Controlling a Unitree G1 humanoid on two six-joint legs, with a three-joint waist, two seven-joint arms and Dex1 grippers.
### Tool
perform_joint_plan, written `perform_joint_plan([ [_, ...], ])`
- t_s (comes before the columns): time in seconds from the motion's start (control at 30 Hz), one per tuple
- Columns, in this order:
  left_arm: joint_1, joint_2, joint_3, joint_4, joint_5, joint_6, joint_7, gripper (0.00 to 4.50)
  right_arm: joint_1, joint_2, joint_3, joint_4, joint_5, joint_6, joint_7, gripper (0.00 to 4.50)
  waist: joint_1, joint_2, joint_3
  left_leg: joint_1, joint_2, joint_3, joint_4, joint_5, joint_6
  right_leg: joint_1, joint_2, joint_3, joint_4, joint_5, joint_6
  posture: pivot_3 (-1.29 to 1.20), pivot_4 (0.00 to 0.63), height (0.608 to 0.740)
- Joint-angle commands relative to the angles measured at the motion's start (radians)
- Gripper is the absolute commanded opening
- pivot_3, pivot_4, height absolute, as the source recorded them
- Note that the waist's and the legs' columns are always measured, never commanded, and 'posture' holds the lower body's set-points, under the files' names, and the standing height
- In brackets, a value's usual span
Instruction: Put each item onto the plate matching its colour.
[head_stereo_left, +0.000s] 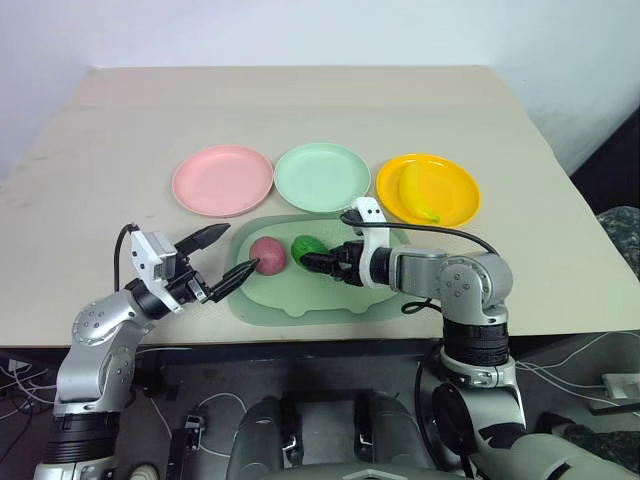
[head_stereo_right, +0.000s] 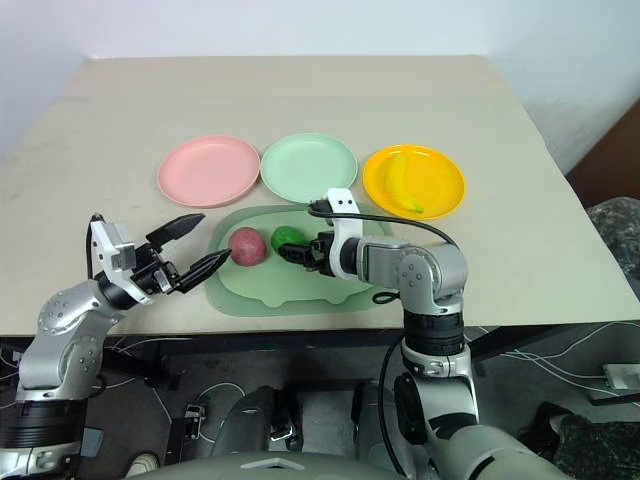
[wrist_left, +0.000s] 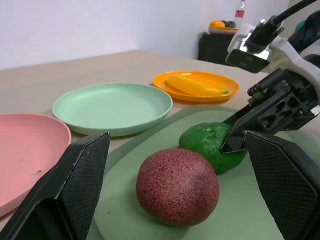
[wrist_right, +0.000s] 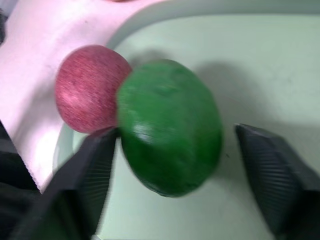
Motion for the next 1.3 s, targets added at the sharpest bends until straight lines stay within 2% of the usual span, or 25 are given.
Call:
perform_joint_plan([
  [0.03, -0.005, 0.003, 0.009, -0.028, 0.004, -0.012, 0.006, 4.50, -0.023, -0.021, 0.002, -0.013, 0.009, -0.041, 0.028, 2.59, 0.001, 0.000, 0.000, 0.000, 0.000, 0.000, 0.000, 0.000, 0.000, 0.000, 0.000, 0.000, 0.000, 0.000, 0.000, 0.00, 0.150, 0.695],
  [0.23, -0.013, 0.008, 0.010, -0.036, 0.004, -0.002, 0.015, 4.50, -0.053, -0.063, -0.024, -0.026, 0.034, -0.084, 0.079, 2.49, 0.000, 0.000, 0.000, 0.000, 0.000, 0.000, 0.000, 0.000, 0.000, -0.001, 0.000, 0.000, 0.000, 0.000, 0.000, 0.00, 0.150, 0.695],
  [0.33, -0.016, 0.011, 0.014, -0.041, 0.002, 0.004, 0.022, 4.50, -0.126, -0.089, -0.046, 0.032, 0.015, -0.160, 0.094, 2.49, 0.000, 0.000, 0.000, 0.000, 0.000, 0.000, 0.000, 0.000, 0.000, -0.001, 0.000, 0.000, 0.000, 0.000, 0.000, 0.00, 0.150, 0.695],
  [0.67, 0.019, 0.022, 0.036, -0.074, -0.004, 0.030, 0.042, 4.50, -0.405, -0.121, 0.027, 0.696, -0.187, -0.628, 0.185, 2.49, -0.004, 0.000, 0.000, 0.000, 0.000, 0.003, 0.002, 0.000, 0.001, -0.001, 0.000, 0.000, 0.004, 0.000, 0.000, 0.00, 0.150, 0.695],
  [0.87, 0.042, 0.023, 0.044, -0.100, -0.004, 0.029, 0.066, 4.50, -0.522, -0.121, 0.029, 0.989, -0.273, -0.806, 0.193, 2.49, -0.012, 0.000, 0.000, -0.001, 0.000, 0.003, 0.003, 0.001, 0.001, -0.002, 0.000, 0.000, 0.005, 0.000, 0.000, 0.00, 0.150, 0.695],
  [1.07, 0.033, 0.022, 0.046, -0.097, 0.007, 0.020, 0.082, 4.50, -0.532, -0.106, 0.057, 1.046, -0.317, -0.855, 0.256, 4.48, -0.023, 0.000, 0.000, -0.001, 0.000, 0.003, 0.003, 0.002, 0.002, -0.002, 0.000, 0.000, 0.006, 0.000, 0.001, 0.00, 0.150, 0.695],
  [1.2, 0.010, 0.020, 0.036, -0.100, 0.002, 0.035, 0.100, 4.50, -0.518, -0.088, 0.055, 1.017, -0.317, -0.842, 0.268, 4.48, -0.024, 0.000, 0.000, -0.001, 0.000, 0.003, 0.003, 0.002, 0.002, -0.002, 0.000, 0.000, 0.006, 0.000, 0.001, 0.00, 0.150, 0.695],
  [1.3, -0.004, 0.019, 0.041, -0.106, -0.010, 0.051, 0.114, 4.50, -0.467, -0.092, 0.062, 0.887, -0.300, -0.828, 0.307, 4.48, -0.022, 0.000, 0.000, -0.001, 0.000, 0.003, 0.003, 0.002, 0.002, -0.002, 0.000, 0.000, 0.006, 0.000, 0.001, 0.00, 0.150, 0.695],
])
